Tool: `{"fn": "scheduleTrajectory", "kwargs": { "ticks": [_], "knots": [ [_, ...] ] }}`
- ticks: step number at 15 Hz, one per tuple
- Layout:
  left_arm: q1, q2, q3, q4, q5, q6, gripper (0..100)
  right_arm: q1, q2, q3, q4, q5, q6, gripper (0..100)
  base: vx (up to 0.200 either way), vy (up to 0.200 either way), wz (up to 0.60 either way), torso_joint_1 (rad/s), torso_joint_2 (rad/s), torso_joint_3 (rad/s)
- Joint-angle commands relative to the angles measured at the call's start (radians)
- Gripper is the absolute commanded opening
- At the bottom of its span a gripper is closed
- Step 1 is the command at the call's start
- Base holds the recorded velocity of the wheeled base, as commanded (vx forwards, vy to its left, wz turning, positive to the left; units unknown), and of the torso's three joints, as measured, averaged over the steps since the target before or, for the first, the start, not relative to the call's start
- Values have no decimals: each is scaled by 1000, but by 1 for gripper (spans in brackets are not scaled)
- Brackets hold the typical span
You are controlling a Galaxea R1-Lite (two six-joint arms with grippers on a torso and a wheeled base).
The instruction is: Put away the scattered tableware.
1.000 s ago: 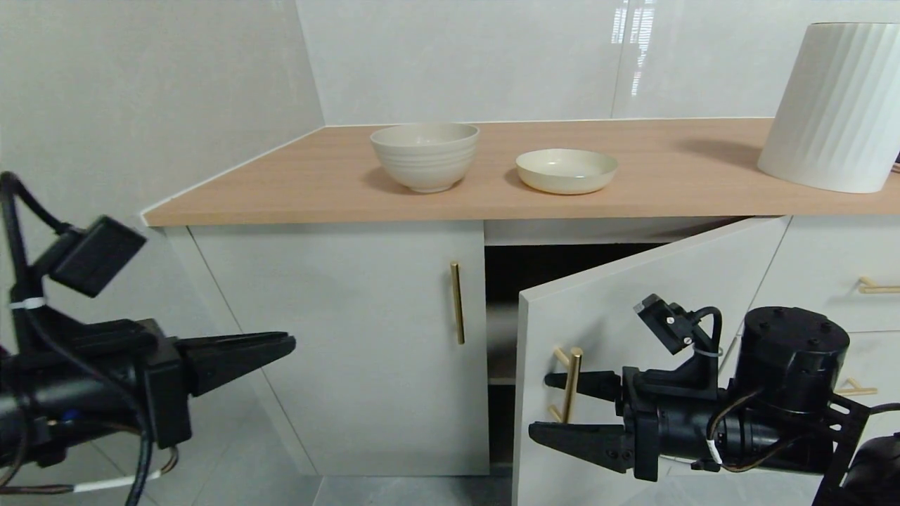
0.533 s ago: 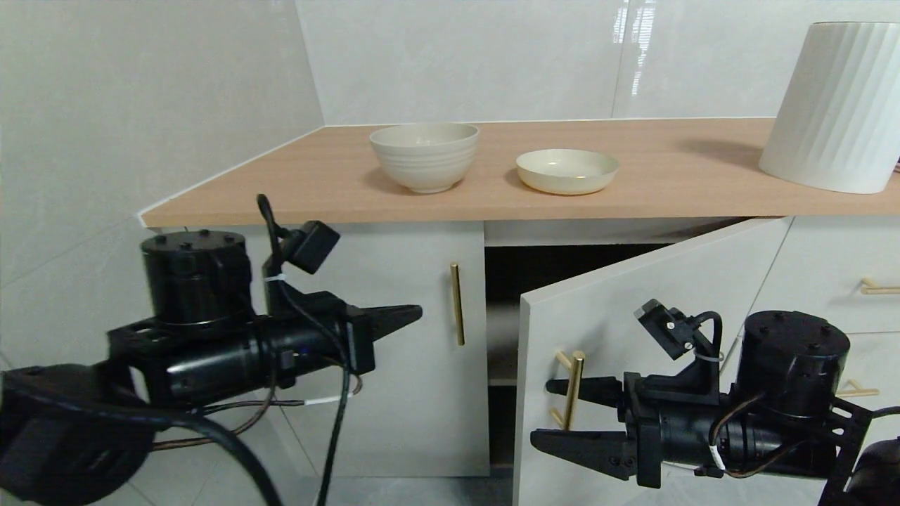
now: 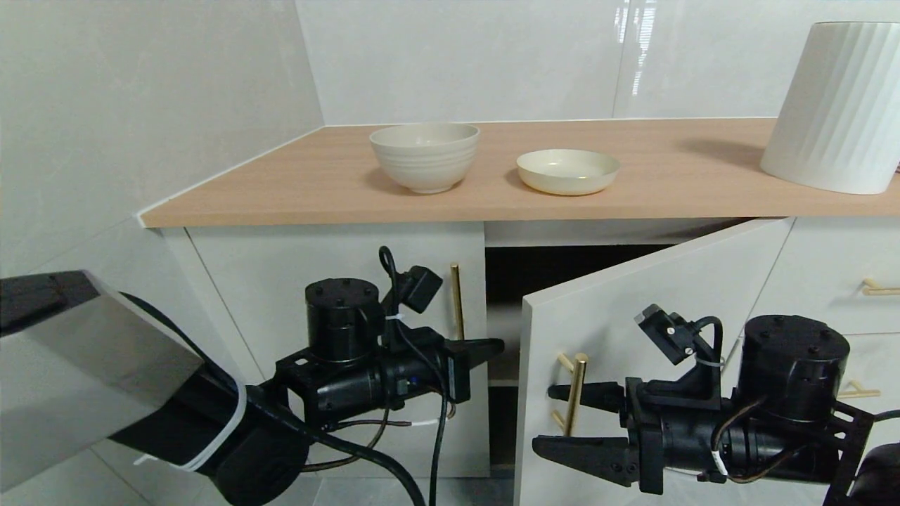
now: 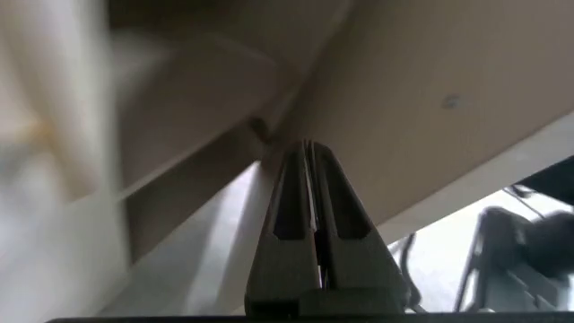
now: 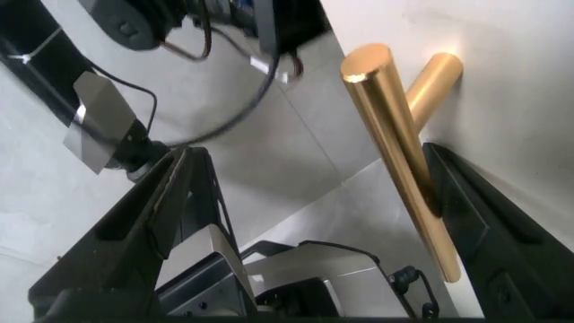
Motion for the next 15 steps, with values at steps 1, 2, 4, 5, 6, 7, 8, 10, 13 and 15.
{"fn": "scheduleTrajectory", "kwargs": {
  "ticks": [1,2,4,5,6,7,8,10,13,15],
  "knots": [
    [-36,31,-41,5,0,-1,0,-18,3,0,-3,-3,-2,100,0,0,0,0,0,0],
    [-44,43,-65,20,0,-1,0,-23,3,0,-3,-3,-2,100,0,0,0,0,0,0],
    [-63,52,-88,48,0,0,0,-27,3,0,-3,-5,-5,100,0,0,0,0,0,0],
    [-73,52,-90,48,0,-1,0,-46,3,-2,-3,-5,-13,100,0,0,0,0,0,0],
    [-84,52,-98,49,0,-1,0,-69,4,-2,-3,-5,-31,100,0,0,0,0,0,0],
    [-93,51,-99,49,0,-1,0,-96,6,-2,-3,-5,-40,100,0,0,0,0,0,0],
    [-101,48,-99,49,2,0,0,-128,6,-3,-3,-5,-40,100,0,0,0,0,0,0],
    [-104,46,-99,48,2,-1,0,-164,-1,-3,-3,-5,-48,100,0,0,0,0,0,0],
    [-109,40,-93,45,2,-1,0,-171,-71,146,0,-11,-186,100,0,0,0,0,0,0],
    [-109,26,-76,43,5,-1,0,-164,-108,235,0,-89,-207,100,0,0,0,0,0,0]
  ]
}}
